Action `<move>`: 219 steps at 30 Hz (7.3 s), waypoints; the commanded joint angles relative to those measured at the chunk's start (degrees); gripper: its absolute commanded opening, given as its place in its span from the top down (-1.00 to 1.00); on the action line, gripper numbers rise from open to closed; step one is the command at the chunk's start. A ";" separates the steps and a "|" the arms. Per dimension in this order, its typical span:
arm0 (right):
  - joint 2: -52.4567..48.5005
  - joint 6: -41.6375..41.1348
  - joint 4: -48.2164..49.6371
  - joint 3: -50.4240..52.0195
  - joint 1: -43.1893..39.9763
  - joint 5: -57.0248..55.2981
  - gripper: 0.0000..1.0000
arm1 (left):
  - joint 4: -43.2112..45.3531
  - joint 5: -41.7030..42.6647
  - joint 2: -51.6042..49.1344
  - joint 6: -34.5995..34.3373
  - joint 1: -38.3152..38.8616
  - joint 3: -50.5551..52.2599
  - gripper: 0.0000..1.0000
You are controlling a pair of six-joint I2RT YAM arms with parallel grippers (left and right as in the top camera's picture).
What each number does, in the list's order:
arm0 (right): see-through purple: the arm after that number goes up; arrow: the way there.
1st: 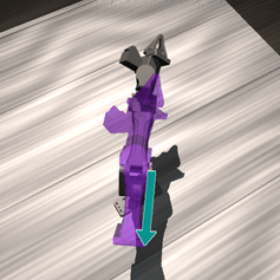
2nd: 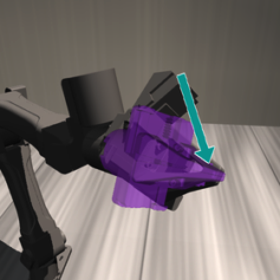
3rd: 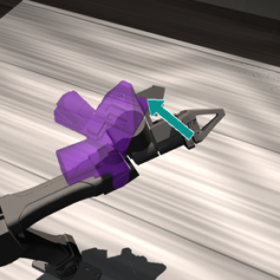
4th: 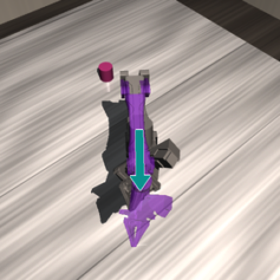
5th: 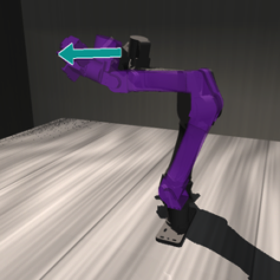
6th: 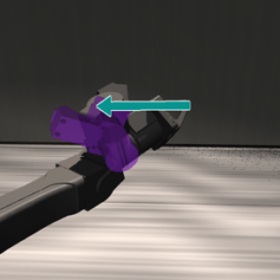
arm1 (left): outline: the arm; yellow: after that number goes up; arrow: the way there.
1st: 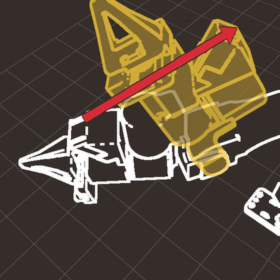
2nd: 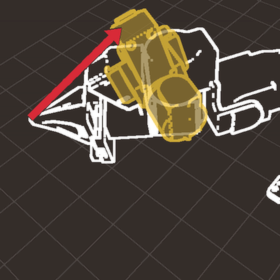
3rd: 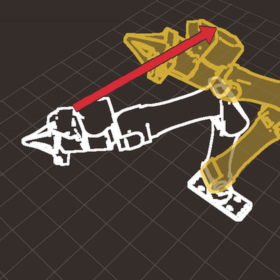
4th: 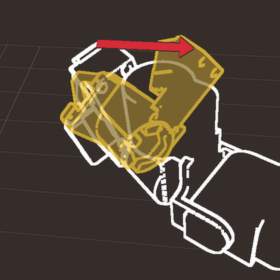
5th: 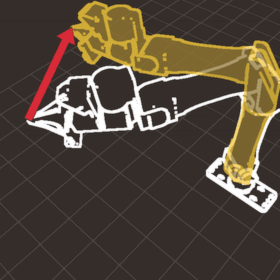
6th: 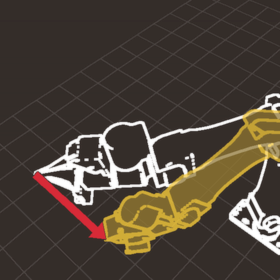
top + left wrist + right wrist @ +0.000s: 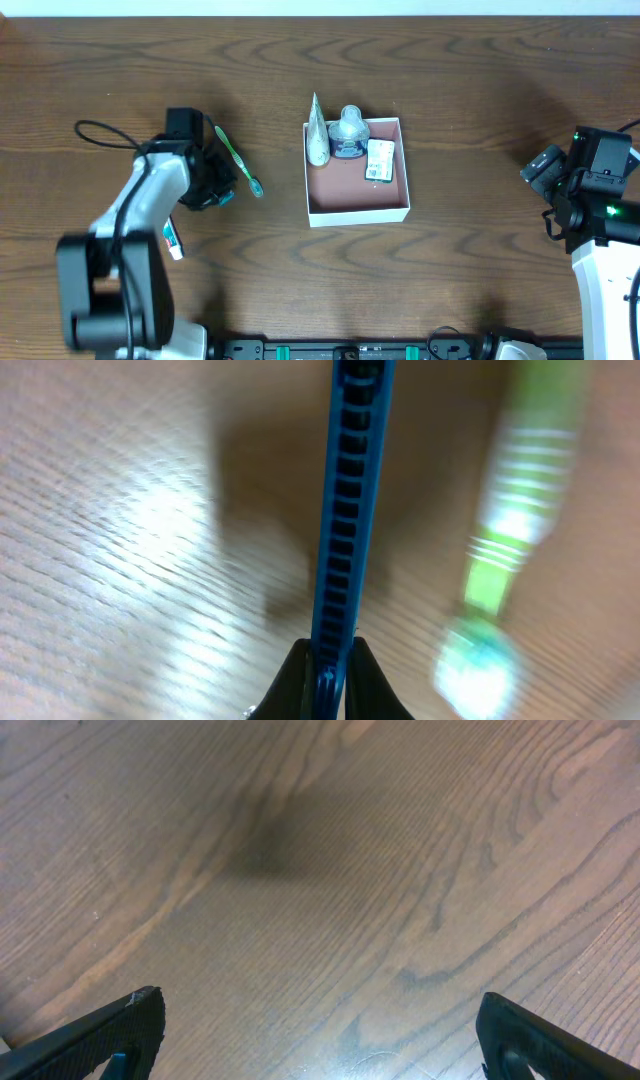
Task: Pack container
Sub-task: 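Carry the blue razor into the box and release it, then move the left gripper to the green toothbrush and grasp it, then lift the green toothbrush with the left gripper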
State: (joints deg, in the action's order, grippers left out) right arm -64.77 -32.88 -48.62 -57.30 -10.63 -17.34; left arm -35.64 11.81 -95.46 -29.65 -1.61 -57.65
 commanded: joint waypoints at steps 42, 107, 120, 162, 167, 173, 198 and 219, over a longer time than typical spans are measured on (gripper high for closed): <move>-0.07 -0.94 -0.07 -0.35 -0.44 -0.17 -0.99 | 18.40 -10.12 10.08 78.93 41.18 -0.44 0.33; -0.07 -0.94 -0.09 -0.33 -0.44 -0.17 -0.98 | 5.53 -8.33 9.07 10.88 9.14 -0.31 -0.96; -0.07 -0.94 -0.07 -0.35 -0.44 -0.17 -0.99 | -14.27 -9.70 5.35 6.40 9.03 -19.37 -0.96; -0.07 -0.94 -0.07 -0.35 -0.44 -0.17 -0.99 | -23.63 -4.55 -24.83 3.39 5.97 -33.90 -0.80; -0.07 -0.94 -0.07 -0.35 -0.44 -0.17 -0.99 | -20.76 -4.55 -24.83 3.37 5.97 -31.91 -0.77; -0.07 -0.94 -0.07 -0.35 -0.44 -0.17 -0.99 | -18.91 -4.55 -24.83 3.39 5.97 -29.86 -0.77; -0.07 -0.94 -0.07 -0.35 -0.44 -0.17 -0.99 | -11.41 -4.76 -24.90 3.39 5.97 -23.19 -0.10; -0.07 -0.94 -0.07 -0.35 -0.44 -0.17 -0.99 | -20.39 -3.23 -19.91 11.02 5.90 -28.30 0.88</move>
State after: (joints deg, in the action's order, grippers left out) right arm -64.77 -32.88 -48.62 -57.30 -10.63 -17.34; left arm -54.76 7.92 -119.28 -22.31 4.32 -82.98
